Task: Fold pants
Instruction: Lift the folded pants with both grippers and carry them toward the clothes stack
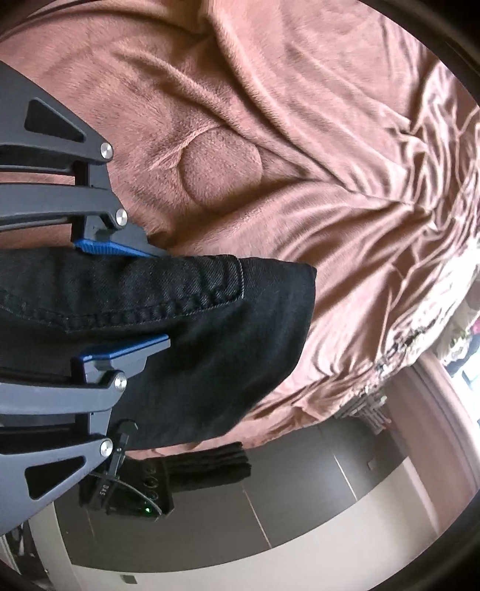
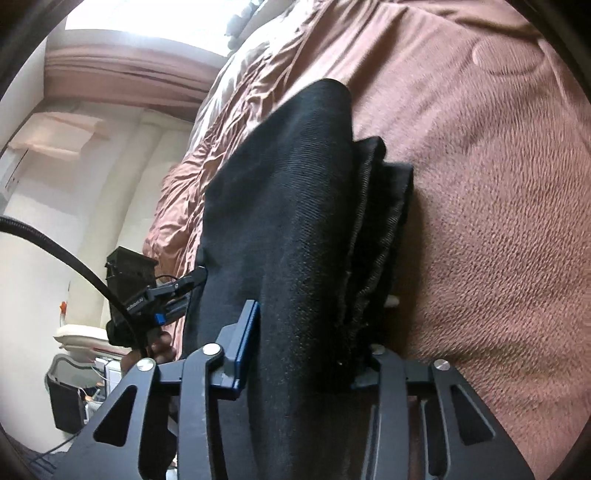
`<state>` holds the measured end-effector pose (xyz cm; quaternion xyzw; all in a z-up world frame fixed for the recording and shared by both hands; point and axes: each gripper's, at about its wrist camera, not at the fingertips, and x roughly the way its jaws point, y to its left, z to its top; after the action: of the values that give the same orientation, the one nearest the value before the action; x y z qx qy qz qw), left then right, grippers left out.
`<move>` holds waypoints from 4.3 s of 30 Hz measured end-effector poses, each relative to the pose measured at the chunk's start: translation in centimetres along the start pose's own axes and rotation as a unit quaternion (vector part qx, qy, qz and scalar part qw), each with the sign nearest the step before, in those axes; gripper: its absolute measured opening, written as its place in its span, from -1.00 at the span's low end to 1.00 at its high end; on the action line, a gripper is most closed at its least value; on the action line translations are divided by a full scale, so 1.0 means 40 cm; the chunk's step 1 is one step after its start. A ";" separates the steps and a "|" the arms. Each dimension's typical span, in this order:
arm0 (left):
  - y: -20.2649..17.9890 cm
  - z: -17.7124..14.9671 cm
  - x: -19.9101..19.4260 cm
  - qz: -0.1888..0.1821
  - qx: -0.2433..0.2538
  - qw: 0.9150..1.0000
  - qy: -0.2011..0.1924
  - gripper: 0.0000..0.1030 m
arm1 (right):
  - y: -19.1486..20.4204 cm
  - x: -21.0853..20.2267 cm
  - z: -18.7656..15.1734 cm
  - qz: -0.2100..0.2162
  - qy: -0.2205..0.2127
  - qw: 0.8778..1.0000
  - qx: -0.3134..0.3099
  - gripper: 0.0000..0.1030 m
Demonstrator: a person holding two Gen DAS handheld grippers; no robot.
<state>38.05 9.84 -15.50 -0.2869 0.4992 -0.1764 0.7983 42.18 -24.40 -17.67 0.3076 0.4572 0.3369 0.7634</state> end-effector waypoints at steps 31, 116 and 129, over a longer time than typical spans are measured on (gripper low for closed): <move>-0.241 -0.151 -0.284 -0.033 0.078 0.992 -0.094 -0.34 | 0.285 -0.294 -0.210 -0.058 -0.095 0.984 -0.136 -0.54; -1.365 -0.034 0.418 -0.238 0.258 0.936 0.005 -0.34 | 0.402 -0.996 -0.409 -0.340 -0.291 0.870 -0.207 -0.56; -1.360 0.040 0.622 -0.244 0.227 0.943 0.027 -0.34 | 0.456 -0.816 -0.397 -0.376 -0.264 0.868 -0.189 -0.56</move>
<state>50.69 -45.92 2.22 -0.2067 0.3819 -0.4818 0.7611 11.98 -37.16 6.28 0.0399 0.2471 0.0102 0.9681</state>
